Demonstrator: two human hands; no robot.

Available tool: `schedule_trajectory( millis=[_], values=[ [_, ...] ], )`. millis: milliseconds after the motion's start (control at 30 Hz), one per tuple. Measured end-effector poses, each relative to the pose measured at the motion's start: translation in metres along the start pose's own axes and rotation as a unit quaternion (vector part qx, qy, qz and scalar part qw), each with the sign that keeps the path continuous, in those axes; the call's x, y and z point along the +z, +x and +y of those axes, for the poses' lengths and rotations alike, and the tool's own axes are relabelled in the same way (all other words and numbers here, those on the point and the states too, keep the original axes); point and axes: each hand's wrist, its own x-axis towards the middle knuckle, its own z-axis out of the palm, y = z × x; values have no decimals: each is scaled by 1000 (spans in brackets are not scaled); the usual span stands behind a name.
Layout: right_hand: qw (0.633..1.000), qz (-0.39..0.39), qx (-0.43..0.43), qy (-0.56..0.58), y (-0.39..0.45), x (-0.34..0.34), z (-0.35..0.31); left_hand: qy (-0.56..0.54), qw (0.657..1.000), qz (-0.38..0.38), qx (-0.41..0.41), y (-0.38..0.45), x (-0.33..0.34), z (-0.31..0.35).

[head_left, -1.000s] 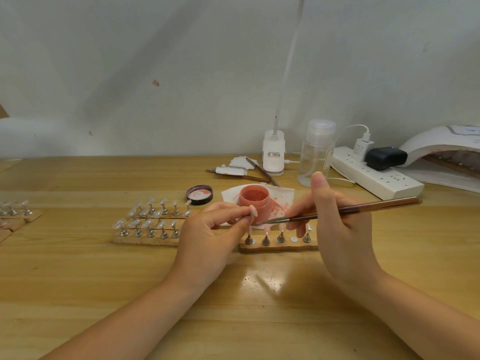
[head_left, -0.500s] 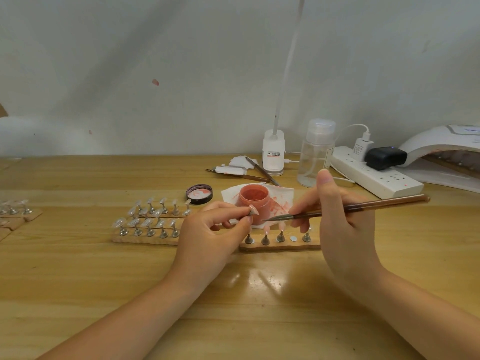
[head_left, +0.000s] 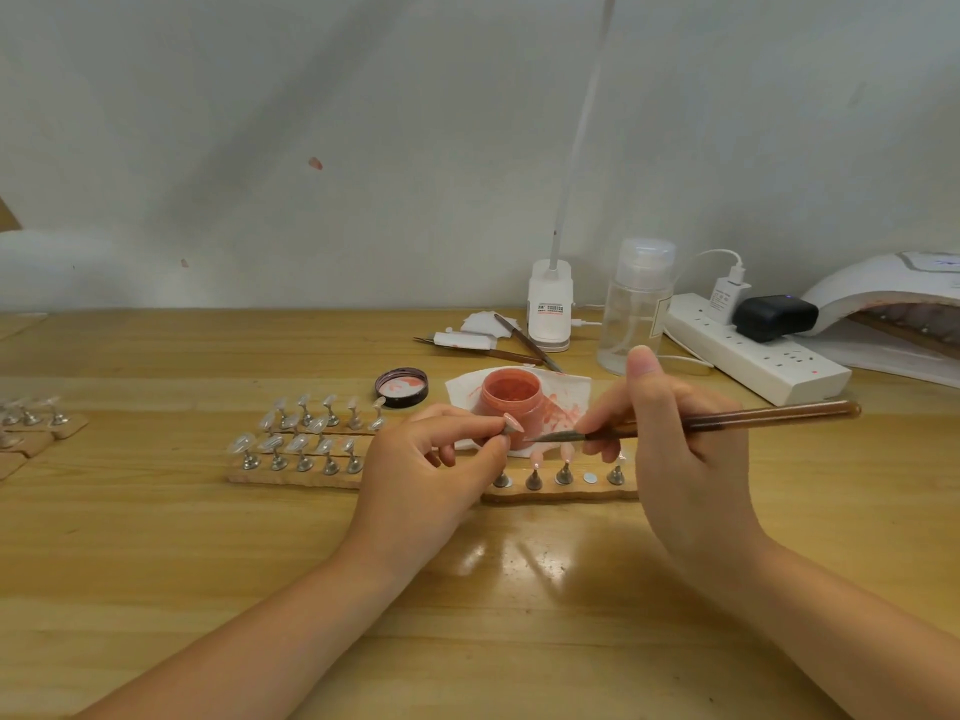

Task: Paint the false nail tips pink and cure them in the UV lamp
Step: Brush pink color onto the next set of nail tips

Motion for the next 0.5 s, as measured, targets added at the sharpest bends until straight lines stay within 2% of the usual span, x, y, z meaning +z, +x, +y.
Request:
schedule_trajectory(
  millis=[200,500],
  values=[
    [999,-17,-6,-35,2,7,0,-10,1000,-2,2,-1,0,1],
    [1000,-4,-12,-18,0,3,-2,-13,1000,1,-2,-1,-1,0]
  ],
)
